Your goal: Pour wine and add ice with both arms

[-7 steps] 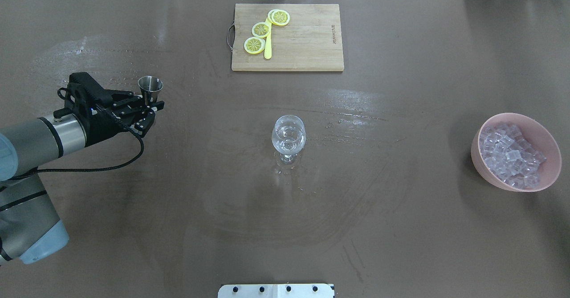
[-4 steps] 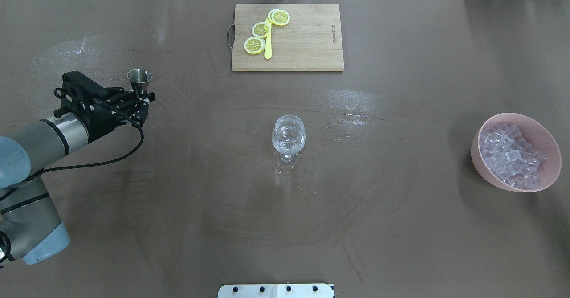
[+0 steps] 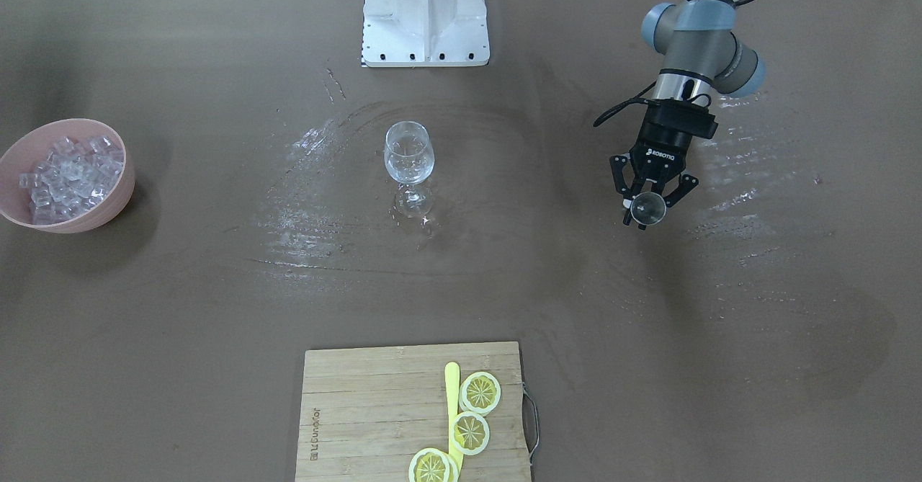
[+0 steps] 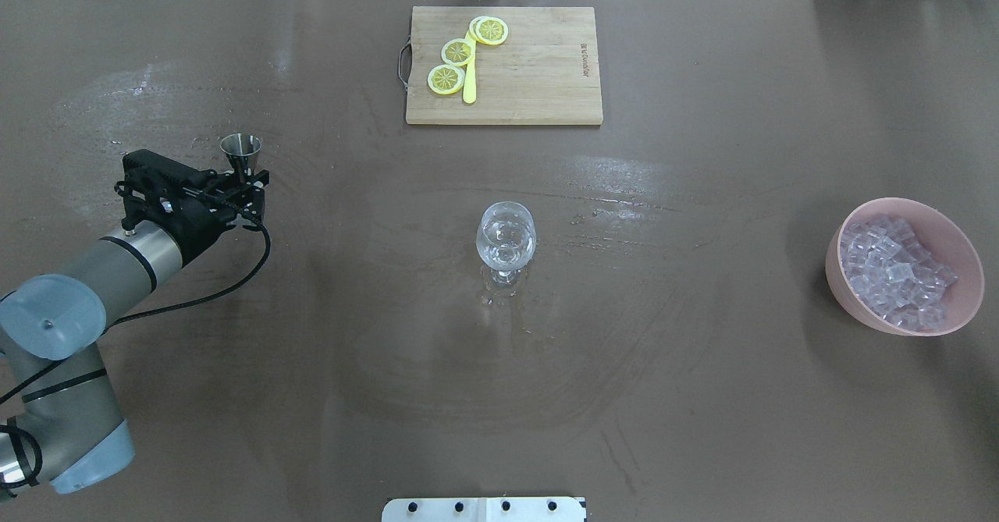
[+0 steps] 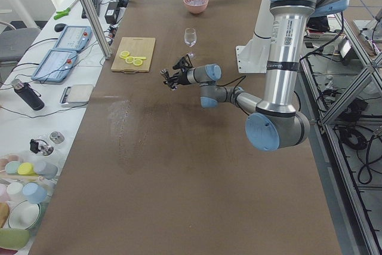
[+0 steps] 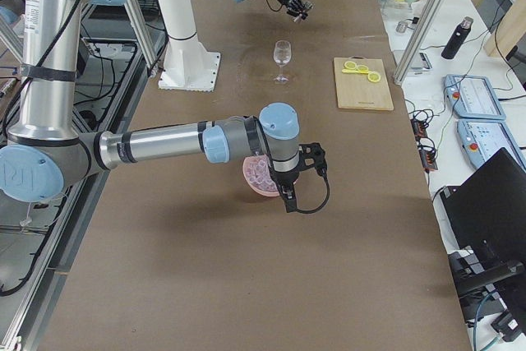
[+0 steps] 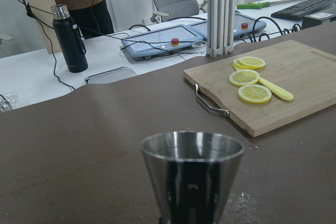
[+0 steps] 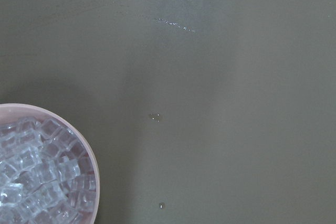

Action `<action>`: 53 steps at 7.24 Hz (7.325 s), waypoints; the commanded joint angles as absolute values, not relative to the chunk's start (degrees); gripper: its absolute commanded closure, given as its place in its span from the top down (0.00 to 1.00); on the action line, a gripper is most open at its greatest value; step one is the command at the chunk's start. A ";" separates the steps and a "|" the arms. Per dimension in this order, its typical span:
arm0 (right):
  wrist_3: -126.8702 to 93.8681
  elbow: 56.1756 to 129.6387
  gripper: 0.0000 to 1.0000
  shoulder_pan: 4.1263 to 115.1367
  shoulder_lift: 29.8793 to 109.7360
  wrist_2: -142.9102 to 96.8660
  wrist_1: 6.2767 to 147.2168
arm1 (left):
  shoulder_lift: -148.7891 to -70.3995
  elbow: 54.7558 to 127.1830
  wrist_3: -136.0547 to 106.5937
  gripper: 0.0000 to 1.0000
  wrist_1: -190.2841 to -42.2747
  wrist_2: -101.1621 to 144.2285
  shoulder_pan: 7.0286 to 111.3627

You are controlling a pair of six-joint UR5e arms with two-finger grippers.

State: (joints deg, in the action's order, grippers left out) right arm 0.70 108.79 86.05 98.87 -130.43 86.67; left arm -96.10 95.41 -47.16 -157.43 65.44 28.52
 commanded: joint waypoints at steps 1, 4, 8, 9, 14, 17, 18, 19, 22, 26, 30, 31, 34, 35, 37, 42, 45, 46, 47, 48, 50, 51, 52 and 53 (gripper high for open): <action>0.70 108.81 0.99 86.04 98.88 -130.43 86.66 | -95.89 95.36 -55.61 0.00 -157.76 62.77 26.90; 0.79 108.81 0.99 86.04 98.79 -130.43 86.66 | -95.45 95.54 -58.80 0.00 -160.55 51.37 26.89; 0.79 108.72 0.99 86.04 98.79 -130.43 86.66 | -95.19 87.56 -53.82 0.00 -160.58 41.24 24.36; 0.79 108.72 0.99 86.04 98.79 -130.43 86.66 | -94.14 87.28 -50.92 0.00 -160.58 41.13 24.08; 0.79 108.37 0.99 86.04 98.61 -130.43 86.57 | -93.96 86.93 -51.59 0.00 -165.55 41.57 21.46; 0.88 108.28 0.99 86.04 98.53 -130.34 86.57 | -94.04 84.91 -51.42 0.11 -166.64 41.66 21.09; 0.79 107.32 0.99 86.04 98.53 -130.34 84.57 | -94.04 84.82 -51.24 0.14 -166.64 41.66 21.01; 0.70 105.23 0.99 86.04 98.53 -130.34 81.59 | -94.04 84.81 -50.98 0.22 -166.64 41.75 20.83; 0.35 104.68 0.99 86.04 98.44 -130.52 79.80 | -93.96 84.73 -50.98 0.29 -166.73 43.23 20.65; -1.05 104.68 0.99 86.04 98.44 -130.52 79.72 | -93.87 84.29 -50.98 0.42 -167.95 43.33 20.65; -1.05 104.68 0.99 86.04 98.44 -130.52 79.72 | -93.61 84.29 -50.98 0.66 -168.13 43.33 20.65; -1.05 104.68 0.99 86.04 98.44 -130.52 79.72 | -93.52 84.29 -50.98 0.94 -169.35 43.33 20.65; -1.05 104.68 0.99 86.04 98.44 -130.52 79.72 | -93.43 84.90 -50.89 0.98 -169.80 45.34 20.65; -1.14 104.68 0.99 86.04 98.52 -130.52 79.72 | -93.08 85.25 -50.89 0.98 -169.80 45.53 20.74; -1.05 104.59 0.99 86.04 98.44 -130.52 79.72 | -91.94 87.62 -50.80 0.98 -170.16 46.75 20.74; -1.14 104.50 0.99 86.04 98.53 -130.52 79.72 | -86.04 99.38 -48.80 0.98 -169.11 51.23 21.27; -1.14 104.50 0.99 86.04 98.53 -130.52 79.72 | -85.52 102.13 -44.47 0.98 -168.84 57.25 24.06; -1.14 104.59 0.99 86.04 98.53 -130.52 79.72 | -84.65 102.74 -44.39 0.97 -167.79 62.96 26.95; -1.14 104.59 0.99 86.04 98.53 -130.52 79.72 | -83.33 105.01 -44.30 0.97 -163.00 71.20 31.68; -1.14 104.59 1.00 86.04 98.61 -130.52 79.72 | -82.28 107.20 -44.30 0.97 -158.16 82.76 38.43; -1.06 104.59 1.00 86.04 98.70 -130.52 79.72 | -82.79 106.79 -39.68 0.97 -152.52 108.51 55.02; -1.05 104.59 1.00 86.04 98.79 -130.60 79.72 | -82.79 106.87 -33.03 0.97 -148.05 116.20 60.33; -1.05 104.59 1.00 86.04 98.88 -130.61 79.63 | -82.97 107.05 -31.05 0.97 -143.48 120.28 64.12; -1.05 104.59 1.00 86.04 98.96 -130.52 79.63 | -83.14 107.14 -24.85 0.97 -136.83 124.85 67.81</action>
